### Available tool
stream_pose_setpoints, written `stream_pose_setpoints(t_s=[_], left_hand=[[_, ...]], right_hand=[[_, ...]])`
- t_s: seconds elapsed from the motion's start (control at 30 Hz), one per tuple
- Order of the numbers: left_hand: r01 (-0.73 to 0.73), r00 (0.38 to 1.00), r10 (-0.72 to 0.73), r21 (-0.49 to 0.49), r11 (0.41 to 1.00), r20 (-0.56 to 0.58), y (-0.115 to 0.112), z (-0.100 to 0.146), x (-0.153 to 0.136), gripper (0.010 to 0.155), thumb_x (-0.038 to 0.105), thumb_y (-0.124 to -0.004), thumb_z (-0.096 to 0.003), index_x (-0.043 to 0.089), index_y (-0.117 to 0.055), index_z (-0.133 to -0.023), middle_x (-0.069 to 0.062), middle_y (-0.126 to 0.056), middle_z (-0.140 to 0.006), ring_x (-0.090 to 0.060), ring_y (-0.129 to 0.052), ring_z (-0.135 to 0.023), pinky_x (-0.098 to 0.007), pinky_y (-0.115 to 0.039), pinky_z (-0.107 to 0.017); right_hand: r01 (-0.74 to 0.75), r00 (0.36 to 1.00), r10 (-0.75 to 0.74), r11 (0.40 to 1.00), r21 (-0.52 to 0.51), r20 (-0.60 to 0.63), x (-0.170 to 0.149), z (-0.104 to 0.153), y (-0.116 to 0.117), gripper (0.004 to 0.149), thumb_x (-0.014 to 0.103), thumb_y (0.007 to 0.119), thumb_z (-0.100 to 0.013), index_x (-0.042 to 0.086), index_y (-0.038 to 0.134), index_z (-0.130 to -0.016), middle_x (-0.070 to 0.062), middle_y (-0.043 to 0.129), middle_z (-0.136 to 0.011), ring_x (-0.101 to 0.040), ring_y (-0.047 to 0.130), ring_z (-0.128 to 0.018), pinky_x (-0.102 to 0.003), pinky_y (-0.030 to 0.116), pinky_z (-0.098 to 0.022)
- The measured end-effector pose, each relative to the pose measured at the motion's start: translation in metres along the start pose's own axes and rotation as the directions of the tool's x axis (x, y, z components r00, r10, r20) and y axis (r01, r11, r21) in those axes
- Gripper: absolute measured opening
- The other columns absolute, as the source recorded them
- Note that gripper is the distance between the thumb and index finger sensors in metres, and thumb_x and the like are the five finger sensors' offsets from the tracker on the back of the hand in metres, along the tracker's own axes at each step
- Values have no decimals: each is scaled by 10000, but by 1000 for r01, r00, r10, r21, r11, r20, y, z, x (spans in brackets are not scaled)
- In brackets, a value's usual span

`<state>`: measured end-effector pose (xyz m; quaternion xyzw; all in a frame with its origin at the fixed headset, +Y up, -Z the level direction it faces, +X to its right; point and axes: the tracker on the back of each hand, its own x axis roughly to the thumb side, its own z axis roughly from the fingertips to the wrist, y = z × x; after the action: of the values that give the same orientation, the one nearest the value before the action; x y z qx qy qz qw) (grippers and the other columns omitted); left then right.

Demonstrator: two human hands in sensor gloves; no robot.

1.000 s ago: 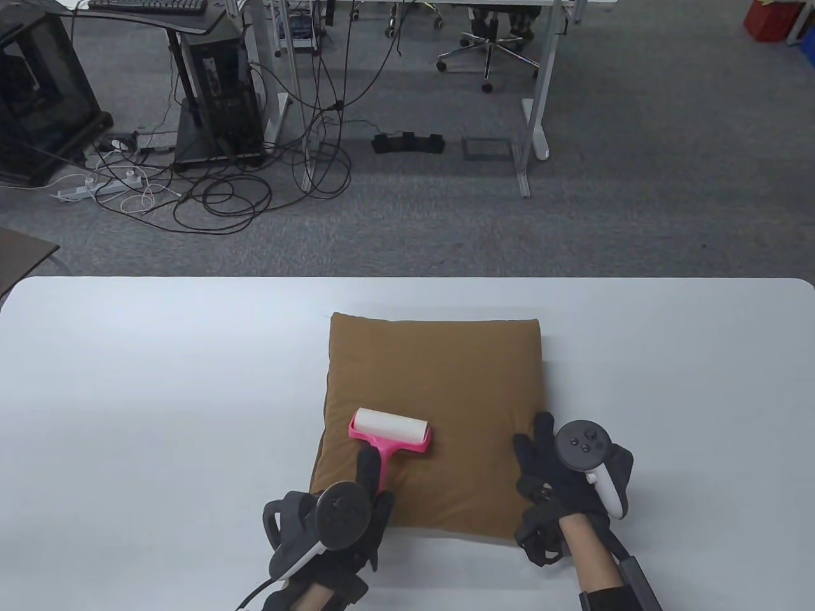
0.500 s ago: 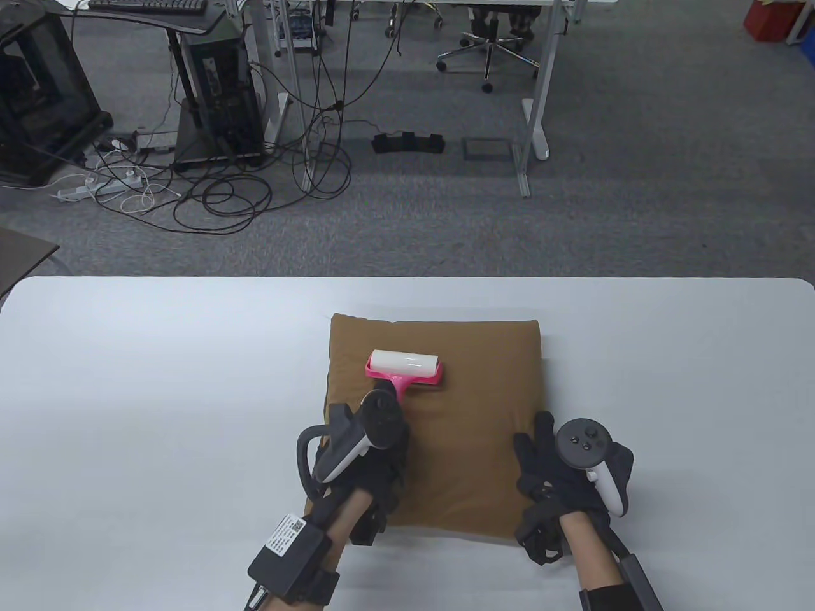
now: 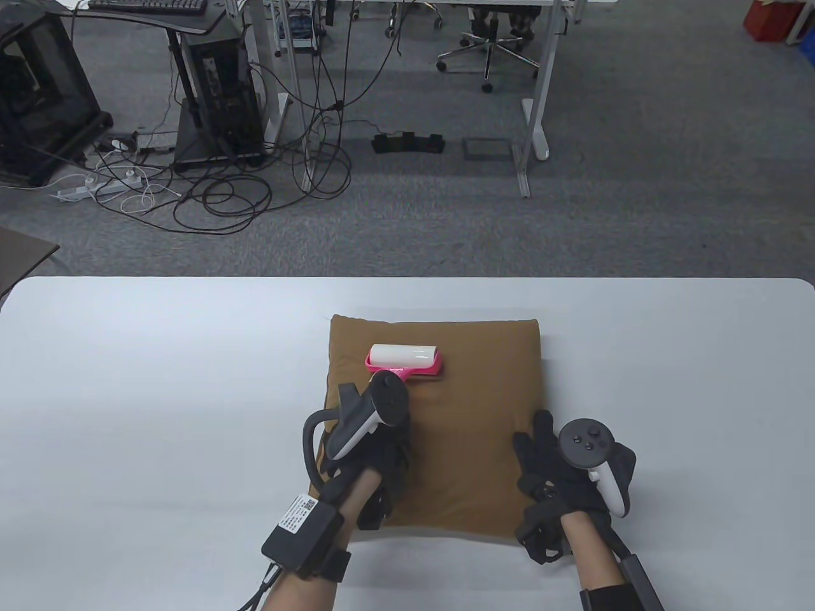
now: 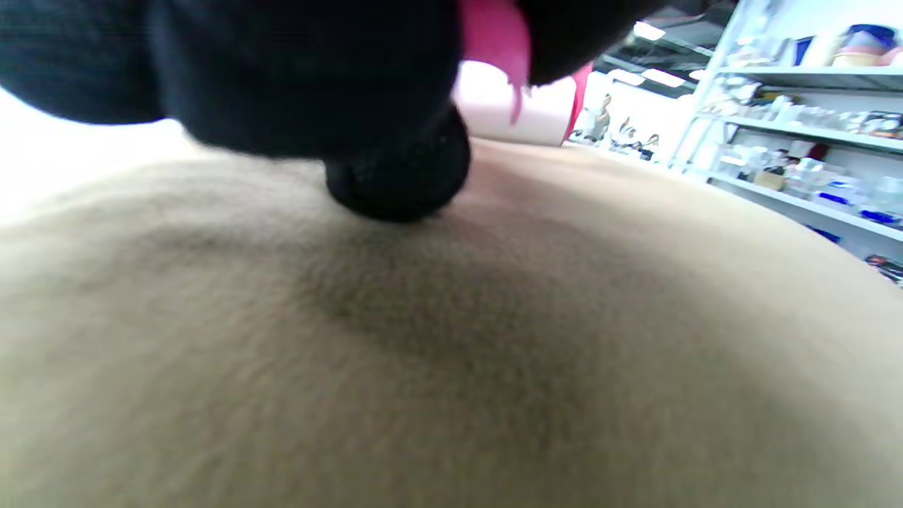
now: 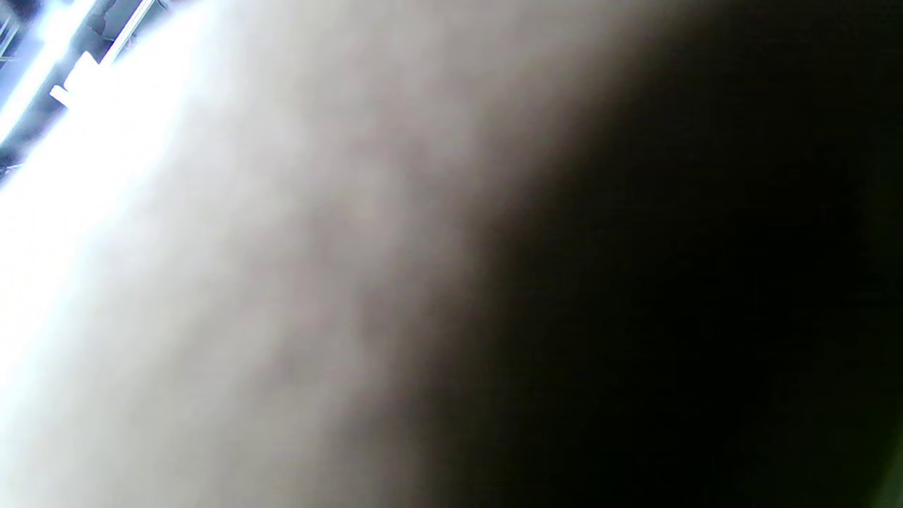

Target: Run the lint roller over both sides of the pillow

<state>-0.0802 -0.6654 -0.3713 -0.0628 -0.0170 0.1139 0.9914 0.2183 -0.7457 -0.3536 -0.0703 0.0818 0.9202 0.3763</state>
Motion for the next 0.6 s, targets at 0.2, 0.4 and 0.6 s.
stream_pose_setpoints(t_s=[0.2,0.4,0.6], left_hand=[[-1,996,-7,90,996,94,-14,37,-4,749,464,-696,-514,-20,-412,-1010,-46,-1076,-412,-96,-941,56,-426,-885,-136],[19,988,-38,124,992,151,-26,72,-12,756,465,-690,-513,-37,-406,-1003,-40,-1074,-404,-96,-933,62,-426,-883,-131],[81,974,-105,123,989,200,-32,106,-18,762,462,-684,-513,-58,-400,-993,-40,-1076,-401,-95,-933,67,-425,-884,-128]], right_hand=[[2,1000,-2,1000,5,0,0,0,0,667,458,497,-618,113,247,-1130,-372,488,-1102,-549,751,-830,-661,652,-543],[5,1000,-5,1000,14,0,1,1,0,656,438,475,-619,109,223,-1128,-387,459,-1103,-562,725,-841,-672,633,-549],[8,1000,-8,1000,13,-4,1,3,0,658,440,475,-619,113,215,-1127,-387,449,-1105,-564,716,-846,-672,630,-550]])
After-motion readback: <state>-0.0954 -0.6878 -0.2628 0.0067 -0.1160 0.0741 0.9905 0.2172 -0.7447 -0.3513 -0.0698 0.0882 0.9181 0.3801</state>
